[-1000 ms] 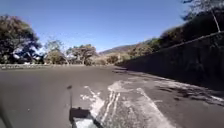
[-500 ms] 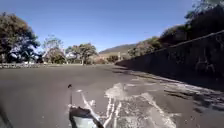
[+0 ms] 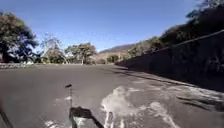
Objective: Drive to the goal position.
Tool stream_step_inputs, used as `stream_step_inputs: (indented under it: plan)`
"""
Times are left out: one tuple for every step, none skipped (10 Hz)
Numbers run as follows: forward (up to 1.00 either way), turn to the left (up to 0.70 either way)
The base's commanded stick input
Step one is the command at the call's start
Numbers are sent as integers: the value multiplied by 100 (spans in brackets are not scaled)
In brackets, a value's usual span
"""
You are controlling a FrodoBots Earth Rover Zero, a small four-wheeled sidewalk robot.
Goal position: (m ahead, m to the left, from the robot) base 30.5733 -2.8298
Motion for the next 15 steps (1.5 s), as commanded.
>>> stream_step_inputs:
  plan:
    - [100, 0]
    - [100, 0]
    - [100, 0]
    - [100, 0]
    - [100, 0]
    - [100, 0]
    - [100, 0]
    - [100, 0]
    - [100, 0]
    - [100, 0]
    - [100, 0]
    - [100, 0]
    - [100, 0]
    - [100, 0]
    - [100, 0]
